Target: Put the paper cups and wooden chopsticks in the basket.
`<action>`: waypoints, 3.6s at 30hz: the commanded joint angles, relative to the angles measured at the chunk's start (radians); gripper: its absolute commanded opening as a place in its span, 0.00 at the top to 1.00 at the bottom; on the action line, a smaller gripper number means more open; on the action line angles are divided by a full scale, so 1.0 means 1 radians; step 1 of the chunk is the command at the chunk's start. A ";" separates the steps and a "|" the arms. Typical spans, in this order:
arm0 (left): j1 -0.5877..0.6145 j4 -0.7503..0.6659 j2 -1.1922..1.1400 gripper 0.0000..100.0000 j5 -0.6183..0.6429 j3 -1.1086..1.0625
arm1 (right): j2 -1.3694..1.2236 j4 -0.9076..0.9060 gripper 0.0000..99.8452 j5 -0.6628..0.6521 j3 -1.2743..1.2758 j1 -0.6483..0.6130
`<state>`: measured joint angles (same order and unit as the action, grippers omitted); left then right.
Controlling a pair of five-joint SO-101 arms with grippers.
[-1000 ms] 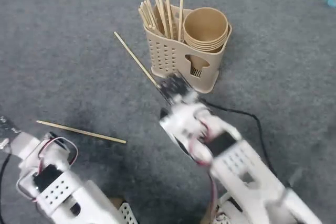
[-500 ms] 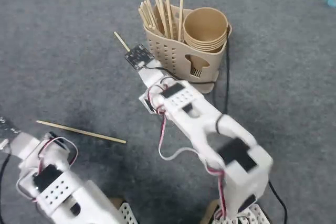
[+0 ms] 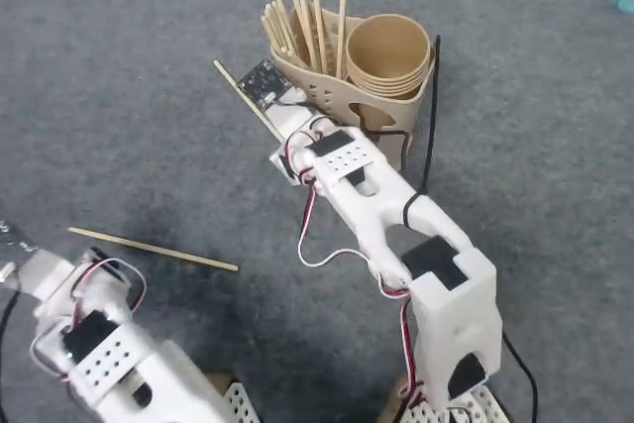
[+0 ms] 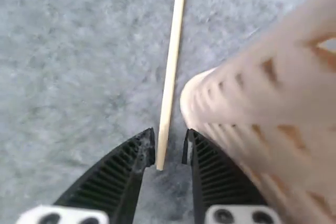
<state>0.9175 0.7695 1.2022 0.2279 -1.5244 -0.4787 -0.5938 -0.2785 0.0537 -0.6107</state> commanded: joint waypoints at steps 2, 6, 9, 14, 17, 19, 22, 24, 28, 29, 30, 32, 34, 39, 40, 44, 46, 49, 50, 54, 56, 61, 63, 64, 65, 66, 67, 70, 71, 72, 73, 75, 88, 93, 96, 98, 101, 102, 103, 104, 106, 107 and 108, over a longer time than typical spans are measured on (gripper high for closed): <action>0.002 -0.023 0.014 0.84 0.011 0.012 | -0.074 0.018 0.90 -0.021 -0.077 0.007; 0.002 -0.026 0.014 0.84 0.009 0.012 | -0.142 -0.056 0.91 -0.018 -0.172 0.005; 0.002 -0.026 0.014 0.84 0.008 0.012 | -0.160 -0.137 1.00 -0.018 -0.229 0.007; 0.002 -0.031 0.014 0.84 0.008 0.005 | -0.131 -0.305 0.99 -0.018 -0.284 0.012; 0.002 -0.032 0.014 0.84 0.006 0.005 | -0.064 -0.443 0.99 -0.018 -0.290 0.012; 0.002 -0.032 0.014 0.84 0.006 0.005 | -0.002 -0.547 0.99 -0.018 -0.287 0.010; 0.002 -0.052 0.014 0.84 0.006 0.001 | 0.104 -0.719 0.99 -0.025 -0.285 0.012; 0.002 -0.054 0.014 0.84 0.006 0.001 | 0.176 -0.823 0.99 -0.026 -0.281 0.012; 0.002 -0.054 0.014 0.84 0.006 0.001 | 0.328 -0.934 0.99 -0.028 -0.193 0.001; 0.002 -0.054 0.014 0.84 0.006 0.001 | 0.369 -0.946 0.99 -0.040 -0.150 0.001; 0.002 -0.054 0.014 0.84 0.006 0.001 | 0.420 -0.955 0.99 -0.060 -0.098 -0.001; 0.002 -0.054 0.014 0.84 0.006 0.001 | 0.538 -0.946 0.99 -0.083 0.029 -0.001; 0.002 -0.054 0.014 0.84 0.006 0.001 | 0.674 -0.923 0.99 -0.091 0.163 0.004; 0.005 -0.054 0.014 0.84 0.005 0.001 | 0.966 -0.863 0.99 -0.201 0.511 0.084; 0.005 -0.054 0.014 0.84 0.005 0.001 | 1.007 -0.848 0.99 -0.229 0.574 0.125; 0.005 -0.052 0.014 0.84 0.005 0.001 | 1.093 -0.811 0.99 -0.400 0.770 0.309; 0.005 -0.052 0.014 0.84 0.005 0.001 | 1.093 -0.809 0.99 -0.485 0.835 0.372; 0.005 -0.048 0.014 0.84 0.005 0.001 | 1.093 -0.808 0.94 -0.549 0.868 0.410; 0.005 -0.038 0.014 0.84 0.005 0.001 | 1.093 -0.808 0.90 -0.551 0.868 0.409; 0.005 -0.038 0.014 0.84 0.005 0.001 | 1.095 -0.779 0.76 -0.542 0.859 0.349; 0.006 -0.038 0.014 0.84 0.005 0.001 | 1.095 -0.742 0.76 -0.466 0.839 0.302; 0.006 -0.041 0.014 0.84 0.005 0.001 | 1.093 -0.581 0.84 -0.278 0.790 0.139; 0.006 -0.041 0.014 0.84 0.005 0.001 | 1.090 -0.483 0.87 -0.255 0.790 0.081; 0.006 -0.041 0.014 0.84 0.005 0.001 | 1.079 -0.447 0.87 -0.255 0.790 0.061; 0.006 -0.041 0.014 0.84 0.005 0.001 | 1.059 -0.412 0.87 -0.250 0.789 0.044; 0.006 -0.041 0.014 0.84 0.005 0.001 | 1.033 -0.380 0.86 -0.250 0.787 0.031; 0.006 -0.041 0.014 0.84 0.005 0.001 | 1.000 -0.349 0.86 -0.249 0.781 0.022; 0.006 -0.043 0.014 0.84 0.005 0.001 | 0.868 -0.278 0.86 -0.249 0.726 0.018; 0.006 -0.043 0.014 0.84 0.005 0.001 | 0.819 -0.268 0.86 -0.249 0.698 0.018; 0.006 -0.043 0.014 0.84 0.005 0.001 | 0.768 -0.260 0.86 -0.249 0.667 0.018; 0.006 -0.043 0.014 0.84 0.005 0.001 | 0.717 -0.255 0.86 -0.249 0.638 0.016; 0.005 -0.043 0.014 0.84 0.005 0.001 | 0.619 -0.243 0.86 -0.247 0.574 0.015; 0.002 -0.044 0.014 0.84 0.005 0.001 | 0.219 -0.272 0.88 -0.247 0.308 -0.033; 0.002 -0.044 0.014 0.84 0.003 0.001 | 0.220 -0.317 0.99 -0.224 0.275 -0.028; 0.002 -0.044 0.014 0.84 0.003 0.001 | 0.222 -0.321 0.93 -0.172 0.245 -0.010; 0.003 -0.044 0.014 0.84 0.003 0.001 | 0.239 -0.363 0.87 -0.161 0.224 -0.012; 0.005 -0.044 0.014 0.84 0.003 0.001 | 0.280 -0.410 0.80 -0.161 0.215 -0.042; 0.005 -0.044 0.014 0.84 0.003 0.001 | 0.298 -0.421 0.79 -0.161 0.216 -0.053; 0.005 -0.044 0.014 0.84 0.003 0.001 | 0.315 -0.424 0.79 -0.160 0.219 -0.062; 0.005 -0.044 0.014 0.84 0.003 0.001 | 0.331 -0.426 0.79 -0.158 0.222 -0.073; 0.005 -0.044 0.014 0.84 0.003 0.001 | 0.346 -0.430 0.79 -0.132 0.222 -0.087; 0.005 -0.044 0.014 0.84 0.003 0.001 | 0.352 -0.430 0.79 -0.124 0.222 -0.096; 0.005 -0.044 0.014 0.84 0.003 0.001 | 0.352 -0.430 0.79 -0.126 0.222 -0.102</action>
<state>0.9191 0.7388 1.2022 0.2279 -1.5290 -0.2056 -1.0111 -0.4242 0.3207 -0.6920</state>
